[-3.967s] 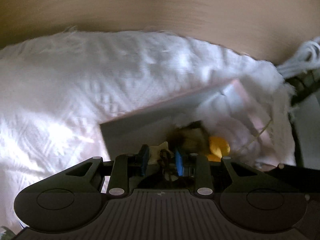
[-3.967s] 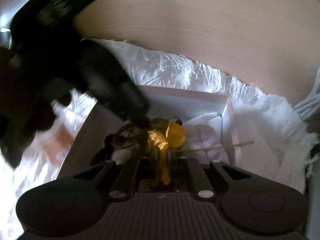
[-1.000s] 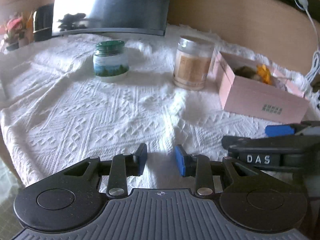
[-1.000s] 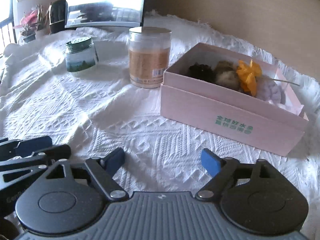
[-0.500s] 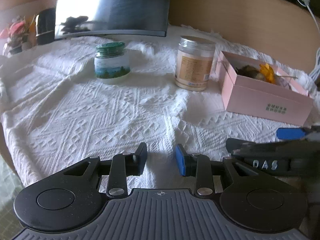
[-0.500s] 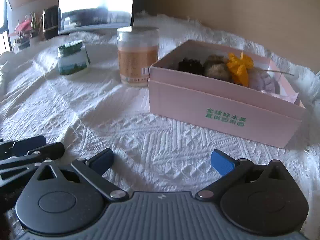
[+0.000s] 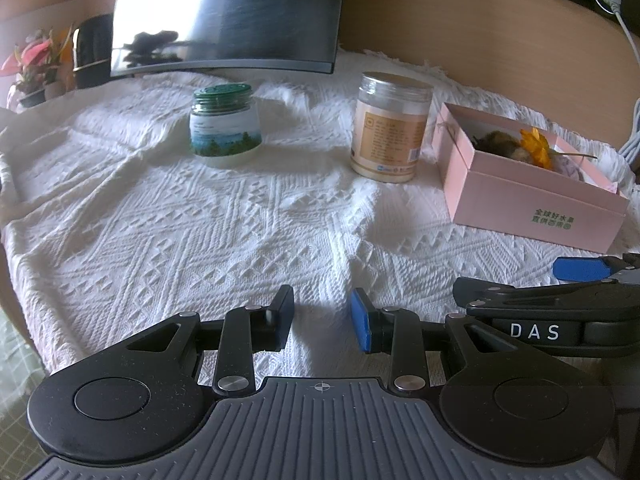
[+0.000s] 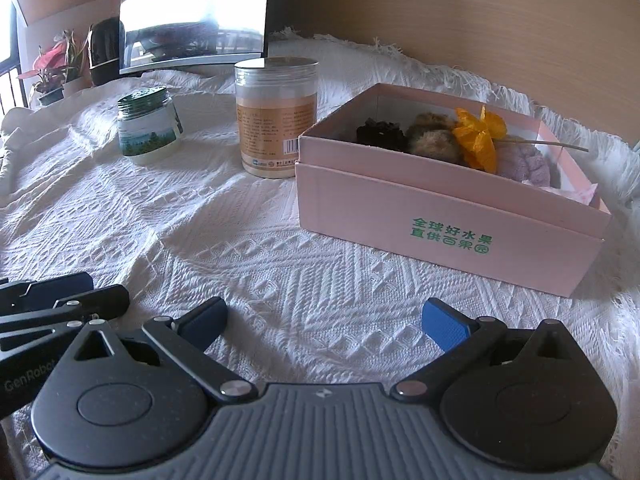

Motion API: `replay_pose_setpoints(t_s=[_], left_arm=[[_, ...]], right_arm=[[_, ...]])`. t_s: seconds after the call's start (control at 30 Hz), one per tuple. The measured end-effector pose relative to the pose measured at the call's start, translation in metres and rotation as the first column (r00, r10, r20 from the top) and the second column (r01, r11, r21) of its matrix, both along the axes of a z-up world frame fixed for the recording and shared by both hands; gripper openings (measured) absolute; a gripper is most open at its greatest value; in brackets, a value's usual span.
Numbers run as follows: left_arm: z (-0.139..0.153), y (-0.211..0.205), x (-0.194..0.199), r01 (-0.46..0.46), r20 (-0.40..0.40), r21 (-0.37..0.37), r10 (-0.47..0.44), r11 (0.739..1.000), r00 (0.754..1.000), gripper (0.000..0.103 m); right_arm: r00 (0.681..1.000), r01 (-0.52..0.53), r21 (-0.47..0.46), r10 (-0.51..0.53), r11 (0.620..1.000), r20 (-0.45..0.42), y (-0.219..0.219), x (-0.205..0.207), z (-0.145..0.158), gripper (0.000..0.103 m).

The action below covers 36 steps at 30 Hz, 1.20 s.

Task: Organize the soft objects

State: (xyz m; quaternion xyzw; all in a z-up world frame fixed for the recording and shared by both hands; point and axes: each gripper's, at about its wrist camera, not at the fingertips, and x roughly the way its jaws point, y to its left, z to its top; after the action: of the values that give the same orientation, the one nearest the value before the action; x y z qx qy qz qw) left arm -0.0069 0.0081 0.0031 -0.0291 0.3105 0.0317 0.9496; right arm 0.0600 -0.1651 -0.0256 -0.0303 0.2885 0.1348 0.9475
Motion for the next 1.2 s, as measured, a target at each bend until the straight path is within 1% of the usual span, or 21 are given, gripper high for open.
replay_pose_setpoints(t_s=[0.4,1.2], left_arm=[[-0.0003,0.0038,0.001,0.015,-0.001,-0.001,-0.015,1.0,1.0,0.035],[-0.0002,0.0035,0.0011,0.015,-0.001,-0.001,-0.015,1.0,1.0,0.035]], right_arm=[[1.0,0.001,0.0,-0.001,1.0,0.0,0.0002,-0.0001,0.0,0.103],[1.0,0.001,0.001,-0.001,1.0,0.0,0.0002,-0.0001,-0.0001,0.103]])
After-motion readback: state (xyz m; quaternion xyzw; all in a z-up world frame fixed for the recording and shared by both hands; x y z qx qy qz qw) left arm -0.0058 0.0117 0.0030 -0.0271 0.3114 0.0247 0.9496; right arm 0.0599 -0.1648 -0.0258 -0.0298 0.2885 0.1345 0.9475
